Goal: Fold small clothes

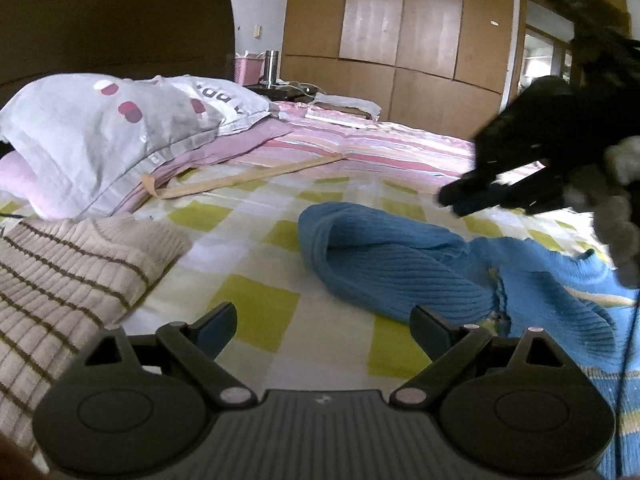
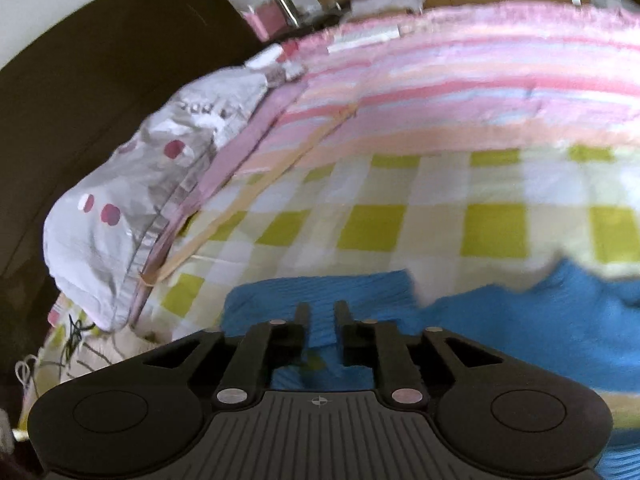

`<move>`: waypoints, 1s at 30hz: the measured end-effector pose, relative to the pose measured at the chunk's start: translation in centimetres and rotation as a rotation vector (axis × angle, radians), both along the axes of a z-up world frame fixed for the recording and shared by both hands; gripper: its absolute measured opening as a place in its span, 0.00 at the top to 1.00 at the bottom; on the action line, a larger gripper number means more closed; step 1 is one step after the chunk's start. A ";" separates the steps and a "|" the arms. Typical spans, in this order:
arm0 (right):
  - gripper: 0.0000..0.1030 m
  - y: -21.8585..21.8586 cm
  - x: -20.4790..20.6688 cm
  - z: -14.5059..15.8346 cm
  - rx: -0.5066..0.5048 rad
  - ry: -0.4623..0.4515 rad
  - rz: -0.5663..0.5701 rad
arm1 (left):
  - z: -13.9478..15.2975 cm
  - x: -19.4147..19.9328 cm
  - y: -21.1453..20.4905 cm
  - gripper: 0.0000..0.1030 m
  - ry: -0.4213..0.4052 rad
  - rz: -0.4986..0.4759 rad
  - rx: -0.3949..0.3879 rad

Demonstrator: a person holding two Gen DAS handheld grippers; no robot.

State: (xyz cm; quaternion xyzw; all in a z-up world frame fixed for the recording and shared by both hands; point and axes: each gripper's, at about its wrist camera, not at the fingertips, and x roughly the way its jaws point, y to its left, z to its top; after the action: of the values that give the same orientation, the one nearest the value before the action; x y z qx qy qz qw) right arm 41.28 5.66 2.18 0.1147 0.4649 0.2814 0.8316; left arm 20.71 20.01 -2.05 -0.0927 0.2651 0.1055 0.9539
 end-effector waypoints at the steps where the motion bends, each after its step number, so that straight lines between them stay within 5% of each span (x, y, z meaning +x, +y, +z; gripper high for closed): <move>1: 0.76 0.4 0.2 -0.3 0.008 0.024 -0.007 | 0.0 0.0 0.2 0.04 0.000 0.003 -0.004; 4: 0.66 2.1 1.4 -1.3 -0.001 0.097 -0.052 | 0.0 0.0 0.4 0.04 -0.004 0.010 -0.014; 10: 0.66 3.5 2.7 -3.0 -0.052 0.195 -0.155 | 0.1 -0.1 0.5 0.04 -0.010 0.012 -0.024; 14: 0.67 4.5 2.4 -3.7 -0.112 0.146 -0.166 | 0.2 -0.2 0.3 0.04 -0.012 0.007 -0.012; 16: 0.88 4.9 2.1 -3.5 -0.137 0.104 -0.155 | 0.2 -0.2 0.3 0.04 -0.013 0.006 -0.007; 18: 0.95 4.6 2.1 -3.3 -0.129 0.094 -0.143 | 0.2 -0.2 0.3 0.04 -0.012 0.006 -0.006; 30: 0.99 -0.3 1.6 2.2 0.010 -0.043 -0.173 | 0.1 -0.1 0.0 0.04 -0.011 -0.002 0.001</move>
State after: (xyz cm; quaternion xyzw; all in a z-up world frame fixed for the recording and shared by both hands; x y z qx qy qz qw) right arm 42.92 5.32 4.35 0.1526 0.4340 0.2133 0.8619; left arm 20.57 19.98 -1.99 -0.0925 0.2599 0.1040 0.9555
